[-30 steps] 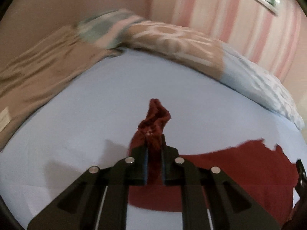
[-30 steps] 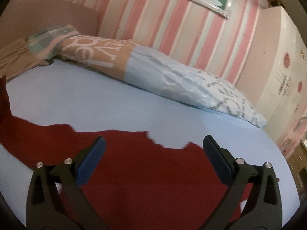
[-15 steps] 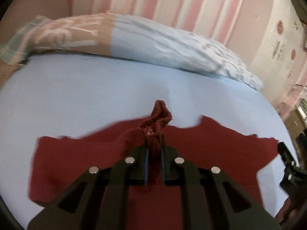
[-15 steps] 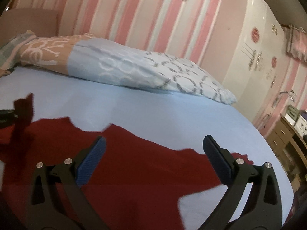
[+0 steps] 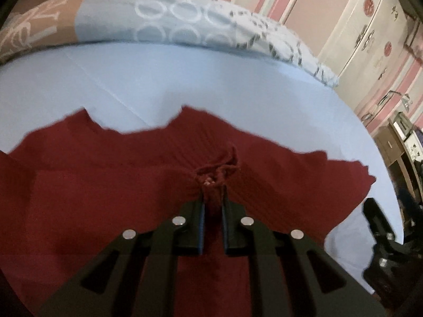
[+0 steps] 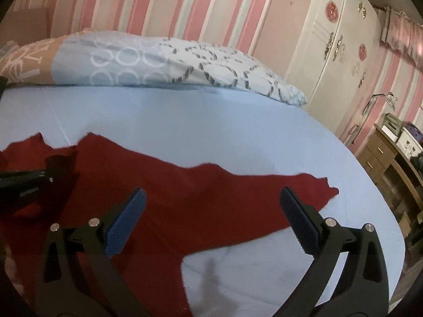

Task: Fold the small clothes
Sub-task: 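Carry the gripped sleeve with the left tool across the sweater body, then open the left tool to lay the sleeve down and withdraw it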

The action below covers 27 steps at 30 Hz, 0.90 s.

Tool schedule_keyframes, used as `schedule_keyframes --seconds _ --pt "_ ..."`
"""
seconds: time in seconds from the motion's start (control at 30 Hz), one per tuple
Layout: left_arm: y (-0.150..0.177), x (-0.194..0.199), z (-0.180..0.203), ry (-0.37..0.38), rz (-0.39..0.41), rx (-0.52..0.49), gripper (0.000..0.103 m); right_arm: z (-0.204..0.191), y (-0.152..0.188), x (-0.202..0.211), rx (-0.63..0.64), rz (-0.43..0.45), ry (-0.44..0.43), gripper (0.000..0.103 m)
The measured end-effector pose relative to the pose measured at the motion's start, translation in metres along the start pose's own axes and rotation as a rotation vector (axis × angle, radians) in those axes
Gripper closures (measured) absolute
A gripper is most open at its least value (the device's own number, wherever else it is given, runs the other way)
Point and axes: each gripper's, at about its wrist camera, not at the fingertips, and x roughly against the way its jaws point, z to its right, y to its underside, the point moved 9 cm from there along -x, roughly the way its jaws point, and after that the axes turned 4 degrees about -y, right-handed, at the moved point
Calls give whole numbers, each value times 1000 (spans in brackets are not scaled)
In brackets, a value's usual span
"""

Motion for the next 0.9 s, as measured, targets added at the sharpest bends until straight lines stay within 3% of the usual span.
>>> schedule_keyframes --seconds 0.07,0.1,0.23,0.3,0.37,0.5,0.57,0.77,0.83,0.9 --pt "6 -13 -1 -10 -16 -17 91 2 3 -3 -8 -8 -9 3" --pt "7 -14 -1 -17 -15 -25 84 3 3 -3 -6 -7 -7 3" --pt "12 -10 -4 9 -24 -29 74 3 5 -8 1 -22 -5 3" --pt "15 1 -7 -3 -14 -35 48 4 4 -7 -4 -21 -14 3" --pt "16 18 -14 -33 25 -49 37 0 -2 -3 -9 -2 -30 3" --pt "20 50 -46 -116 66 -54 35 -25 -12 -2 -16 5 -96 3" --pt "22 68 -75 -173 97 -43 35 -46 -13 -6 -33 -9 -170 3" --pt "27 103 -150 -300 138 8 35 -114 -4 -40 -62 -132 -345 4" --pt "30 110 -171 -327 141 33 35 -132 0 -49 -51 -172 -373 11" --pt "33 113 -187 -335 137 60 35 -141 5 -55 -46 -210 -379 27"
